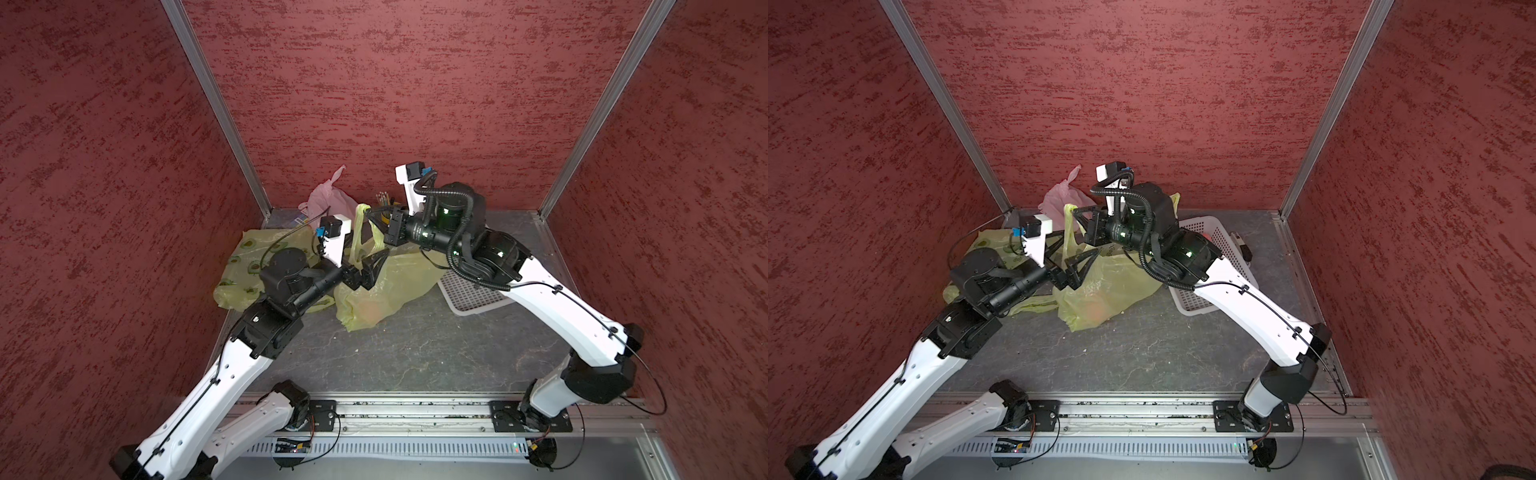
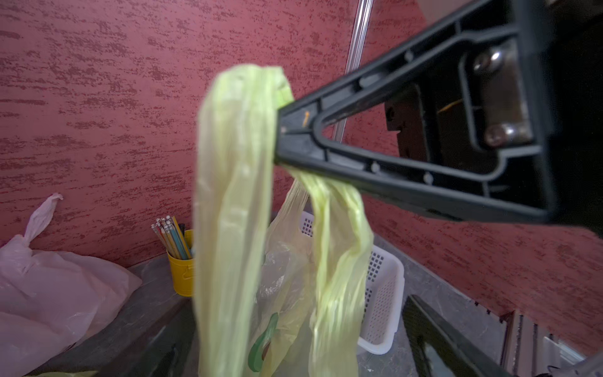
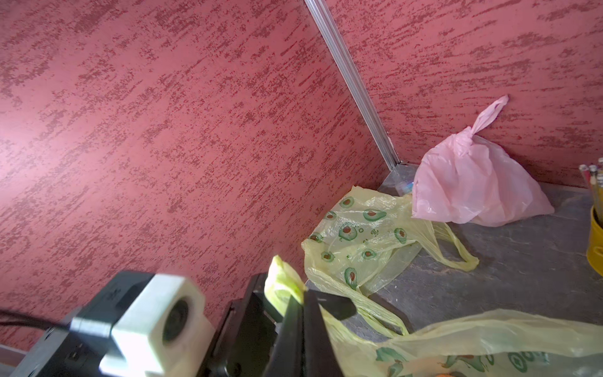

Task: Place the peach into a plastic bag & tie a knot
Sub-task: Adjust the plastic bag at the center of the board.

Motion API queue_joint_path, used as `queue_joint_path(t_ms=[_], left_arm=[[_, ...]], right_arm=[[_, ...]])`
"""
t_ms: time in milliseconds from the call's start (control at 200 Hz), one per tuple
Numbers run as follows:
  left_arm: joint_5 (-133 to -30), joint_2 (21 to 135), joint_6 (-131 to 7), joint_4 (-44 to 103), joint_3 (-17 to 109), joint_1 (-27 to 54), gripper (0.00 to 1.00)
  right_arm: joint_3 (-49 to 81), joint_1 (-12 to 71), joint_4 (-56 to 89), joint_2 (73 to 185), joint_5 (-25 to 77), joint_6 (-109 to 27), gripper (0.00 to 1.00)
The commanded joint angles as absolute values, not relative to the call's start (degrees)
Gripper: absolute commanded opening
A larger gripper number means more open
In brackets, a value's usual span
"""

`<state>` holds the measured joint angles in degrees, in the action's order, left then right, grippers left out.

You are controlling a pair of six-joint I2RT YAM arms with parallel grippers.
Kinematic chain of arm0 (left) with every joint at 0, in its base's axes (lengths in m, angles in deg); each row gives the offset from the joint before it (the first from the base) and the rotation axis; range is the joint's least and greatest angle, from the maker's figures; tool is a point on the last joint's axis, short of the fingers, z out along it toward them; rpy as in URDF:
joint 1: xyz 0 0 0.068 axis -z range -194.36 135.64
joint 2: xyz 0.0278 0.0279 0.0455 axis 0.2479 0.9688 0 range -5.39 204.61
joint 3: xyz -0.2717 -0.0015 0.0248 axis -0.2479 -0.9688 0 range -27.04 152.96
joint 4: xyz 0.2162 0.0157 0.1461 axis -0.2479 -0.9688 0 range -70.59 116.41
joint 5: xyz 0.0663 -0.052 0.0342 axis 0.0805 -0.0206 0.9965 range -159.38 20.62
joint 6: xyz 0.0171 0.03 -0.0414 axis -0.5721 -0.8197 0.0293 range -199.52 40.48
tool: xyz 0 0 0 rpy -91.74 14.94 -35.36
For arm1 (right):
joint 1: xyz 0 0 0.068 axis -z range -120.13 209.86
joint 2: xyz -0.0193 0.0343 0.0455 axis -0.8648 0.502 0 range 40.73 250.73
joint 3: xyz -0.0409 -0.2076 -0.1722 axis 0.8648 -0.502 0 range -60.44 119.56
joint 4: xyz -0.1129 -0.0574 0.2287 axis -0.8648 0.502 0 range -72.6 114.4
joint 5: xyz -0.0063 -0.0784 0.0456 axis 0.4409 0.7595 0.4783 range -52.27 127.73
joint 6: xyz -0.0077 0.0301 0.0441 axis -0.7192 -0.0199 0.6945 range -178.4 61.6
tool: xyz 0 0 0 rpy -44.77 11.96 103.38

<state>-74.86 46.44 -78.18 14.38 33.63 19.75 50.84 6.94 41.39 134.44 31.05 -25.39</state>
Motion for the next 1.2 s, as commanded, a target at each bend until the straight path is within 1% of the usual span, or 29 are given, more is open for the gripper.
queue_joint_path(t_ms=[0, 95, 120, 155, 200, 296, 386, 486, 571, 691, 796, 826, 872, 982, 1002, 1032, 1072, 1092, 1127, 1192], left_arm=[[-63.75, 48.87, -82.79, 17.98, 34.97, 21.67, 1.00], [-63.88, 49.41, -82.61, 21.59, 32.36, 21.85, 1.00], [-64.06, 49.32, -82.42, 22.05, 31.76, 21.80, 0.98], [-64.48, 49.21, -82.28, 22.56, 30.97, 21.70, 0.91], [-65.53, 48.80, -82.33, 23.10, 29.70, 21.71, 0.78], [-69.37, 46.88, -81.87, 24.52, 26.56, 21.19, 0.55], [-73.76, 45.17, -80.32, 25.10, 24.16, 19.56, 0.44], [-78.41, 44.19, -78.22, 25.26, 22.56, 16.99, 0.36], [-82.87, 43.85, -76.66, 25.62, 21.79, 15.06, 0.33], [-86.01, 44.20, -75.25, 26.09, 21.22, 13.68, 0.29], [-87.92, 44.77, -74.13, 26.63, 20.74, 12.77, 0.18], [-88.27, 44.91, -73.75, 26.83, 20.57, 12.56, 0.12], [-88.74, 45.05, -73.40, 26.93, 20.43, 12.11, 0.00], [-90.43, 44.88, -71.94, 27.73, 19.97, 10.65, 0.00], [-90.83, 44.86, -71.80, 27.72, 19.91, 10.37, 0.00], [-91.28, 44.87, -71.61, 27.53, 19.98, 10.02, 0.00], [-91.84, 44.85, -71.51, 27.39, 20.09, 9.68, 0.00], [-92.11, 44.88, -71.48, 27.38, 20.16, 9.50, 0.00], [-92.54, 44.89, -71.36, 27.38, 20.16, 9.39, 0.00], [-93.27, 44.98, -71.14, 27.27, 20.27, 9.12, 0.00]], right_arm=[[53.32, 5.49, 42.21, 136.31, 35.22, -23.52, 0.00], [54.09, 5.11, 41.77, 137.29, 35.78, -23.13, 0.00], [54.18, 5.05, 41.68, 137.45, 35.90, -23.16, 0.00], [54.17, 5.07, 41.59, 137.43, 36.41, -23.16, 0.00], [54.16, 5.03, 41.82, 137.30, 37.59, -23.16, 0.00], [54.25, 5.11, 42.22, 136.88, 39.32, -23.42, 0.00], [54.25, 5.11, 42.36, 136.36, 40.02, -23.59, 0.00], [54.25, 5.11, 42.32, 136.11, 40.17, -23.48, 0.00], [54.25, 5.11, 42.45, 136.00, 40.52, -23.47, 0.00], [54.16, 5.18, 42.79, 135.64, 41.16, -23.50, 0.00], [53.91, 5.43, 43.03, 135.26, 41.86, -23.64, 0.00], [53.82, 5.43, 42.98, 135.20, 41.80, -23.82, 0.00], [53.81, 5.67, 43.10, 135.13, 41.50, -24.22, 0.00], [54.61, 8.60, 46.62, 134.20, 42.73, -26.74, 0.00], [54.46, 9.49, 47.65, 133.61, 43.92, -27.55, 0.09], [54.20, 10.85, 49.36, 132.76, 46.99, -28.77, 0.25], [53.79, 13.12, 51.96, 131.79, 49.82, -30.32, 0.43], [53.65, 14.59, 53.33, 131.49, 50.33, -31.00, 0.50], [53.41, 17.34, 55.73, 131.06, 50.94, -31.82, 0.57], [51.88, 22.28, 58.38, 130.58, 51.72, -33.05, 0.67]])
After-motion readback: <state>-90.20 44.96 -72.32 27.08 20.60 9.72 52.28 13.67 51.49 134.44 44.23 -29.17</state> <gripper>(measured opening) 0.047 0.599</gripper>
